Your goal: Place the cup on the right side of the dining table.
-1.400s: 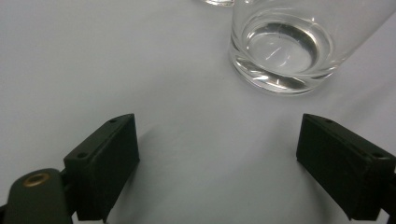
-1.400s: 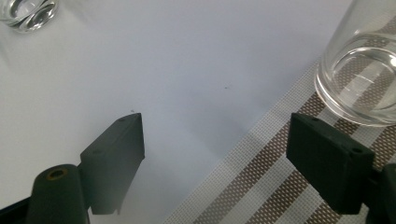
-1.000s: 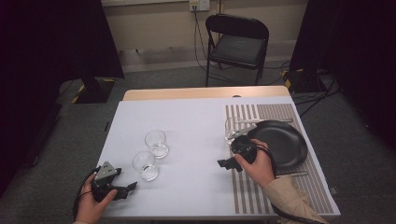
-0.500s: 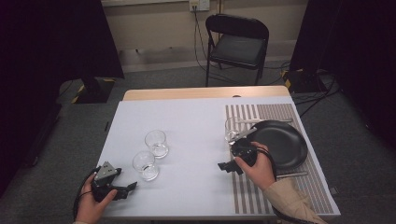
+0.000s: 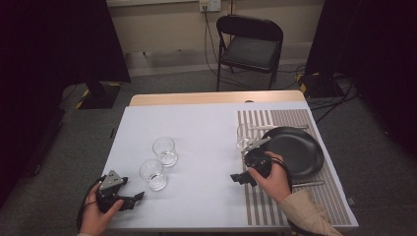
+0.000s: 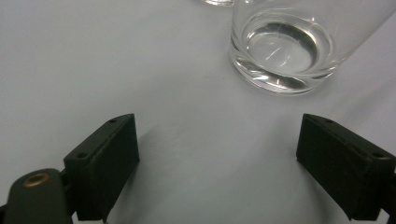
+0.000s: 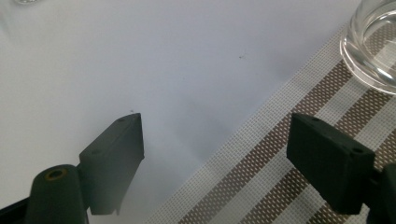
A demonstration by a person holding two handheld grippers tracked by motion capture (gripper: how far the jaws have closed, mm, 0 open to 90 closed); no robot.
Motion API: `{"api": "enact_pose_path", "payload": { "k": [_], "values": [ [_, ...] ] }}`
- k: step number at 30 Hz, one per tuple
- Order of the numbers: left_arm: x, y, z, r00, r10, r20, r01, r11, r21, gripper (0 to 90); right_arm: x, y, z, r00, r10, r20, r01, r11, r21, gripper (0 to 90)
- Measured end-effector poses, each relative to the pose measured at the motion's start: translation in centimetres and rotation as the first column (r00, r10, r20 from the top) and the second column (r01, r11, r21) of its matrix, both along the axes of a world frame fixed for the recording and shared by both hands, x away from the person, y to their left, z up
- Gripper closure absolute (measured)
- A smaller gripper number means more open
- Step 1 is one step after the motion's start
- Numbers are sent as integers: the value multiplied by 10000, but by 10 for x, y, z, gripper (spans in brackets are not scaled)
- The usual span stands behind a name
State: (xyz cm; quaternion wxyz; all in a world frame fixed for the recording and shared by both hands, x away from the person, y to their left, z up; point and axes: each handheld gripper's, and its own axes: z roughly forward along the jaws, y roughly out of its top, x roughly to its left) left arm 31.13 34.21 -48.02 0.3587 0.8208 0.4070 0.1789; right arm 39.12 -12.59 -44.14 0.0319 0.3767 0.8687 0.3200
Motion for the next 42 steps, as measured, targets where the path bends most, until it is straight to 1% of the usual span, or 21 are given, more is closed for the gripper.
{"api": "enact_pose_path", "payload": {
  "k": [1, 2, 15, 22, 26, 28, 42],
  "values": [
    [0, 0, 0, 10000, 1, 1, -1, 10000, -3, 122, 0, 0, -1, 10000, 25, 49, -25, 10000, 40, 178],
    [0, 0, 0, 10000, -1, 3, 1, 10000, 0, 122, -1, 0, -1, 10000, 17, 29, -17, 10000, -22, 179],
    [0, 0, 0, 10000, -1, -3, 1, 10000, -2, 122, -3, -5, -7, 10000, 53, -36, -53, 10000, -77, 179],
    [0, 0, 0, 10000, -1, -5, 1, 10000, -3, 122, -5, -7, -11, 9998, 38, -184, -41, 9999, -124, 178],
    [0, 0, 0, 10000, -2, -3, 2, 10000, -3, 122, -6, -8, -13, 9999, 36, -123, -38, 9999, -130, 178],
    [0, 0, 0, 10000, -1, -1, 1, 10000, -1, 122, -6, -8, -14, 9998, 55, -199, -58, 9999, -139, 178],
    [0, 0, 0, 10000, -1, -2, 1, 10000, 0, 122, -9, -10, -16, 9999, 114, -32, -114, 9999, -125, 176]
  ]
}}
